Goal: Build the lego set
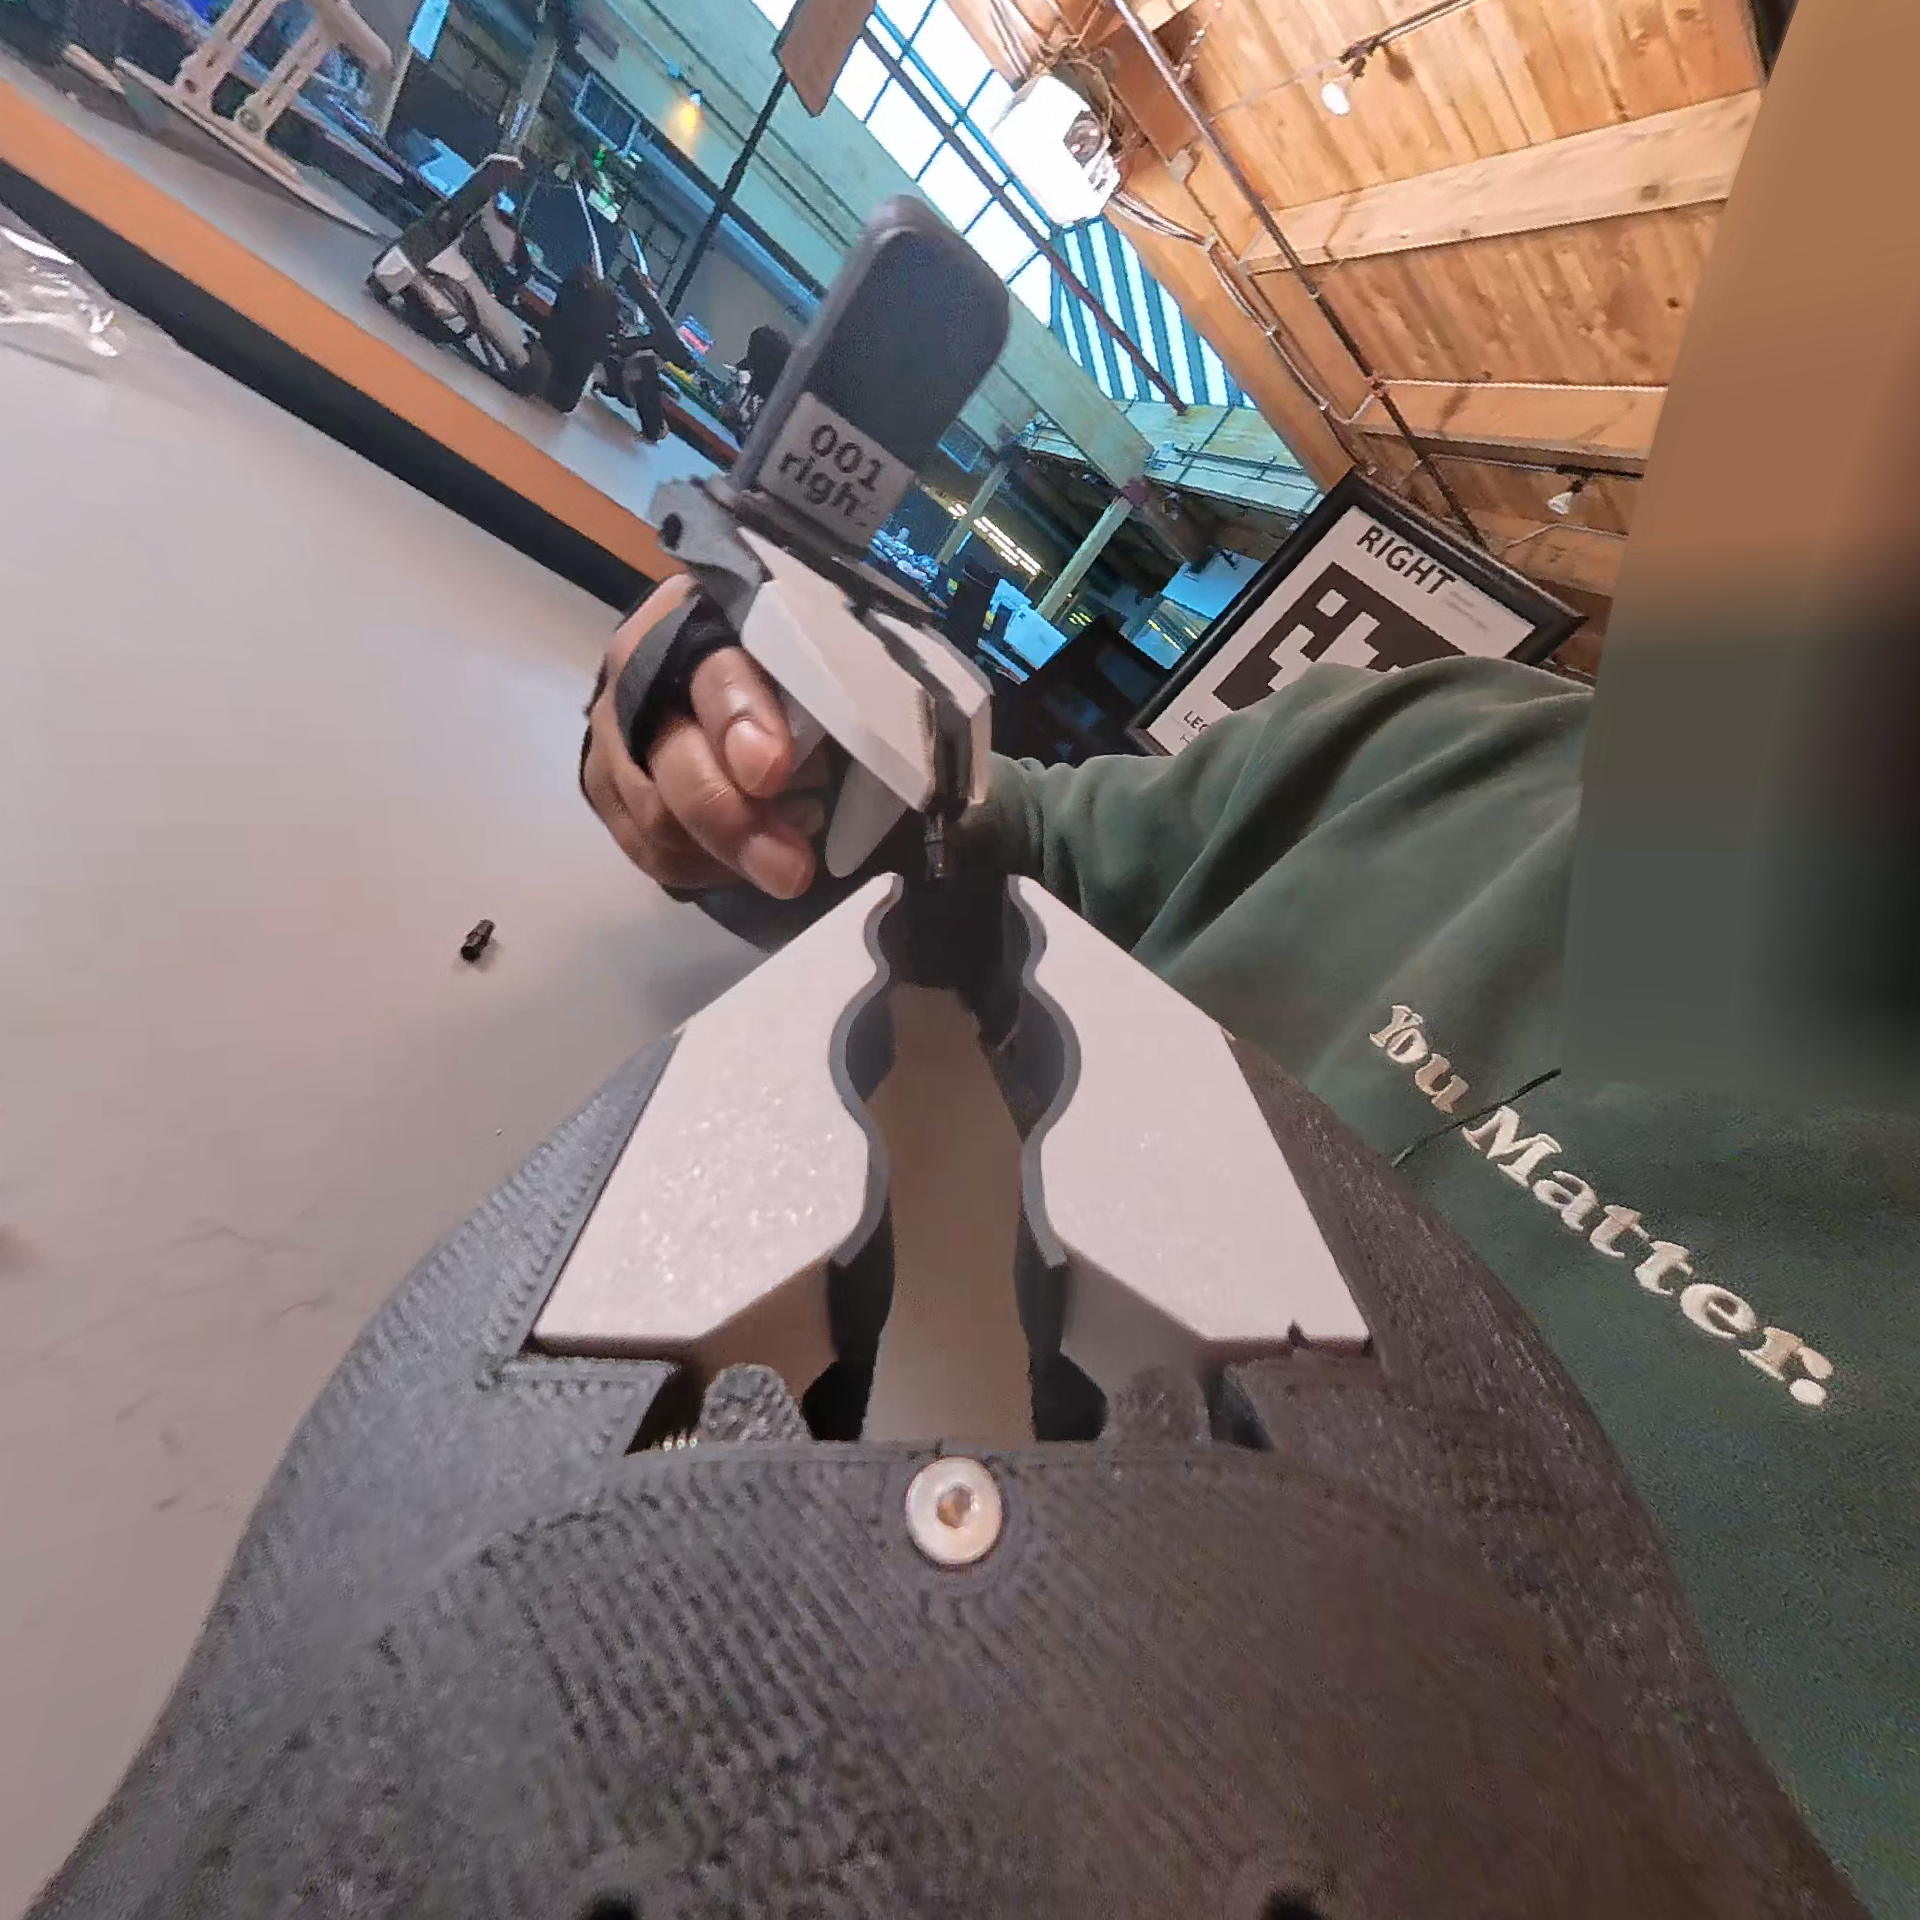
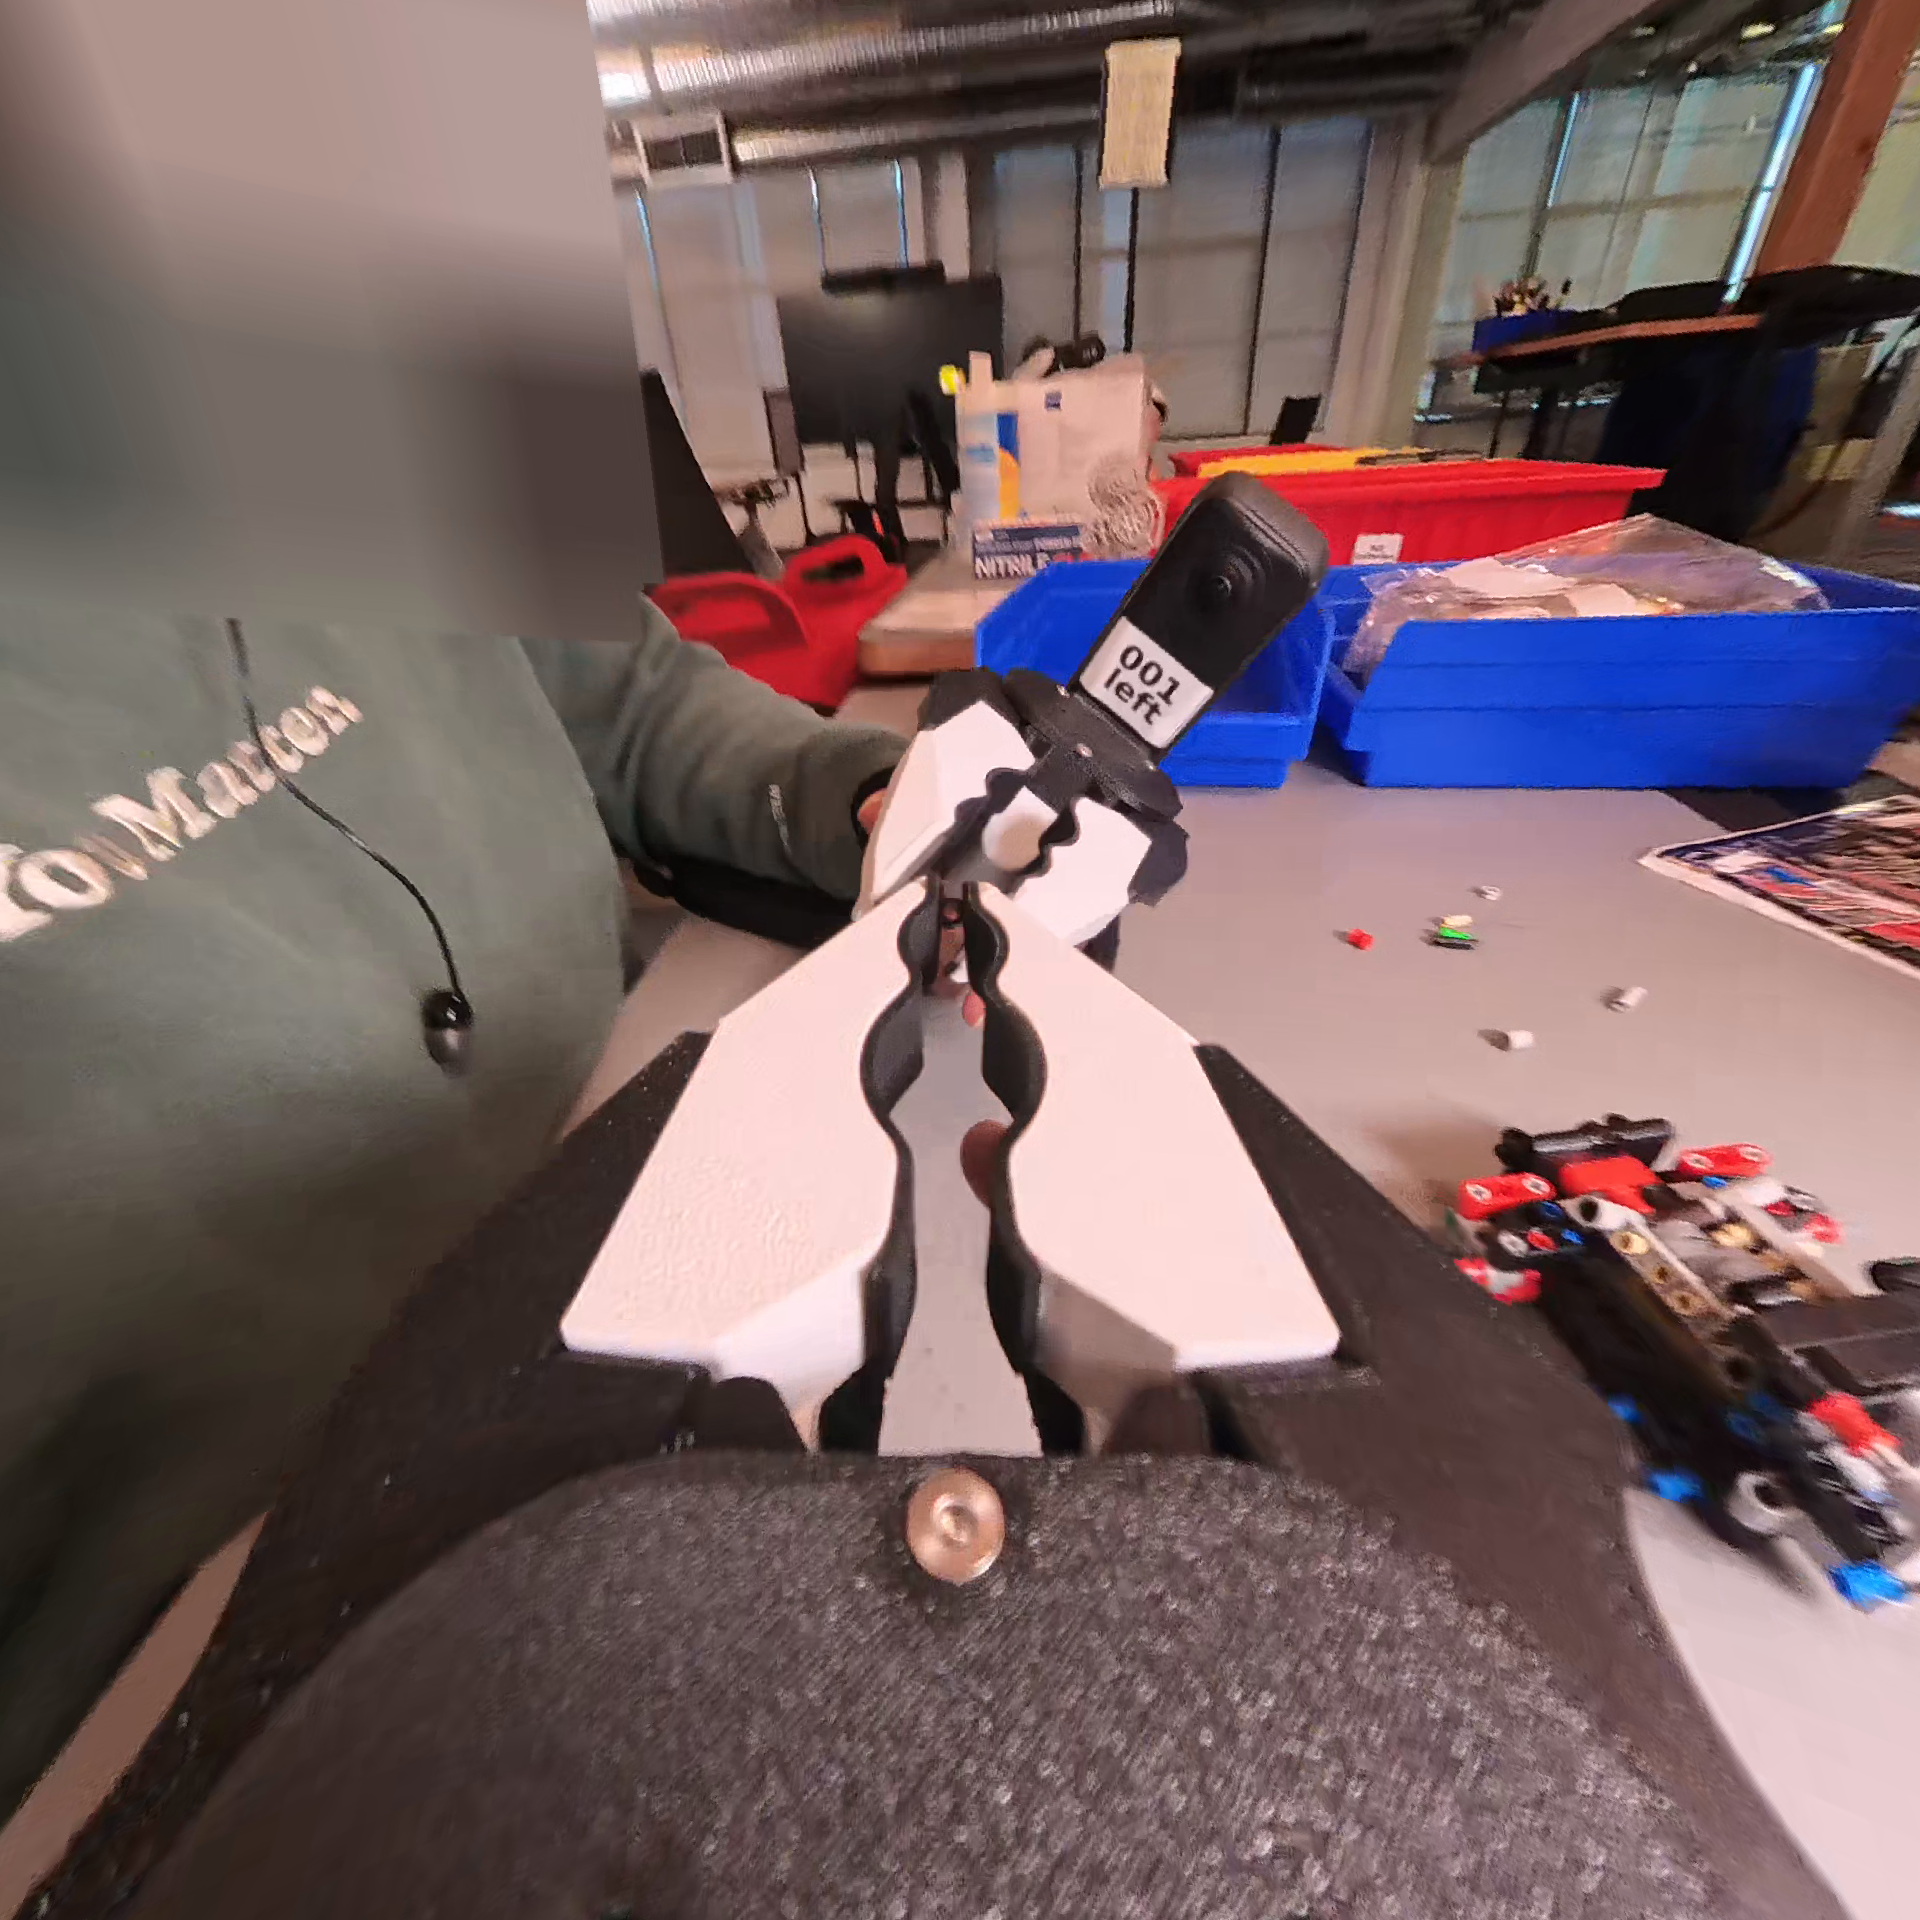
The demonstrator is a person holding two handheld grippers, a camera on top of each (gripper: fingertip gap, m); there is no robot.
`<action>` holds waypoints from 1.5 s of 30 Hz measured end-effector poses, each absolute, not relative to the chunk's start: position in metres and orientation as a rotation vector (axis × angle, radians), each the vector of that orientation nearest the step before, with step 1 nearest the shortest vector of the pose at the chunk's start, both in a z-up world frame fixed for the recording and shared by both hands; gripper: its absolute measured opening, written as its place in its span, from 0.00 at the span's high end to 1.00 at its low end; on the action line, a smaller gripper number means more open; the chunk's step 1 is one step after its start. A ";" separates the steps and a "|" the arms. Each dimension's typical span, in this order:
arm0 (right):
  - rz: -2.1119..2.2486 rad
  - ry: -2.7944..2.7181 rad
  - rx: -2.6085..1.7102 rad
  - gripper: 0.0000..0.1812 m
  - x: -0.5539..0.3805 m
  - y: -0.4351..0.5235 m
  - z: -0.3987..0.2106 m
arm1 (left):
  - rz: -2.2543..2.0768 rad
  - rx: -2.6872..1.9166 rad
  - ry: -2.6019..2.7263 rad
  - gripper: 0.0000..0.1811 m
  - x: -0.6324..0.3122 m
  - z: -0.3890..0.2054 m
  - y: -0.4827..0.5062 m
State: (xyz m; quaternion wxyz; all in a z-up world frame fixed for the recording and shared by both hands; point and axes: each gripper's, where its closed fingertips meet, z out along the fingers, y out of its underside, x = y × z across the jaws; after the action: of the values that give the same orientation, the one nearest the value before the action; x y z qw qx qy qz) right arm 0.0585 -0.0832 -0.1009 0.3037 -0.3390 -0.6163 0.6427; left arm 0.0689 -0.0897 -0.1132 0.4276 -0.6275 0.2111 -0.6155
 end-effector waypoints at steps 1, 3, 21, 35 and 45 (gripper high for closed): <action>1.745 -1.616 -0.906 0.99 0.059 -0.083 -0.099 | -1.540 -1.558 0.537 0.92 0.071 -0.111 -0.092; 1.803 -1.597 -0.914 0.99 0.059 -0.084 -0.097 | -1.536 -1.561 0.552 0.92 0.074 -0.111 -0.094; 1.785 -1.669 -0.892 0.89 0.065 -0.087 -0.097 | -1.500 -1.589 0.545 0.99 0.068 -0.113 -0.093; 1.642 -1.796 -0.884 0.97 0.062 -0.097 -0.115 | -1.498 -1.644 0.590 0.99 0.075 -0.122 -0.096; 1.378 -1.882 -1.065 0.99 0.051 -0.068 -0.135 | -0.995 -1.886 0.645 0.83 0.033 -0.160 -0.066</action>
State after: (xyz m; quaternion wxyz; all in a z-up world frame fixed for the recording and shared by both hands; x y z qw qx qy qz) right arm 0.0512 -0.0682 -0.1347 0.2845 -0.3983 -0.7036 0.5152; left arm 0.0330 -0.0658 -0.1603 0.4411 -0.7597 0.2599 -0.4008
